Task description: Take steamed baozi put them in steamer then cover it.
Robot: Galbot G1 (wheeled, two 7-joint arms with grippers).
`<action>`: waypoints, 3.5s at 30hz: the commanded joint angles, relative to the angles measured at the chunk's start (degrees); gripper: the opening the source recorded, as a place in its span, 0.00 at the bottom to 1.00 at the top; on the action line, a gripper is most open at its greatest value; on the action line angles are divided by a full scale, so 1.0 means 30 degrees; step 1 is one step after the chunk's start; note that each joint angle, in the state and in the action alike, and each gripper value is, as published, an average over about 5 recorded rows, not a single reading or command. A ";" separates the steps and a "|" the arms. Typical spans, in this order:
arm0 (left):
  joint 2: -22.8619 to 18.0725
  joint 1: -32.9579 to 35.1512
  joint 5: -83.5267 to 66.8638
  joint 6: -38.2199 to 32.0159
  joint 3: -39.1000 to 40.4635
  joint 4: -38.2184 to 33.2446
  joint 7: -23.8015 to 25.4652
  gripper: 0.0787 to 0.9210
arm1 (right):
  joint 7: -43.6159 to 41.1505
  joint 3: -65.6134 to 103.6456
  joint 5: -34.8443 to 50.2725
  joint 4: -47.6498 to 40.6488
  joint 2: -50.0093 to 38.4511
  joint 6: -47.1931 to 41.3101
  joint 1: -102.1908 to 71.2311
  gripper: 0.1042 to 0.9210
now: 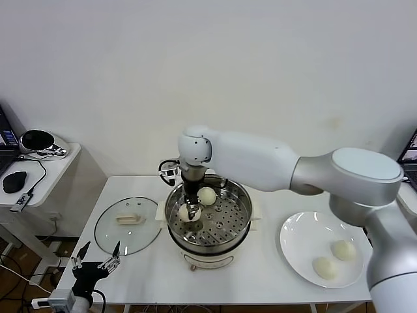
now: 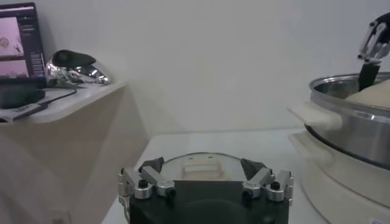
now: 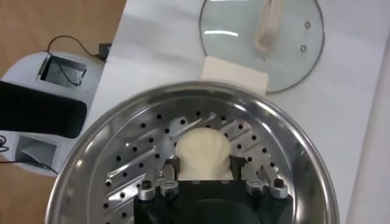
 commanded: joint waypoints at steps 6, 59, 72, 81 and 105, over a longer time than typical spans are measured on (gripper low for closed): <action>0.0042 -0.0053 -0.0014 -0.0009 0.0055 0.0211 0.0010 0.88 | 0.0168 0.0194 -0.0661 -0.1562 0.1135 0.0104 -0.0799 0.52; 0.0463 0.1228 -0.0009 0.0547 0.0474 -0.0536 0.0371 0.88 | -0.2830 1.1623 -0.6141 1.2025 -2.2384 0.5178 -0.9002 0.88; 0.0281 0.1711 0.0663 0.0633 0.0538 -0.0827 0.0354 0.88 | -0.2372 1.7409 -0.9724 1.1558 -2.1656 0.6256 -1.7906 0.88; 0.0006 0.1866 0.1038 0.0598 0.0577 -0.0636 0.0323 0.88 | -0.2182 1.7214 -1.0610 1.0633 -2.0449 0.6726 -1.8337 0.88; -0.0053 0.1487 0.1214 0.0611 0.0671 0.0112 0.0291 0.88 | -0.1343 1.6899 -1.1529 0.8649 -1.8537 0.6950 -1.8921 0.88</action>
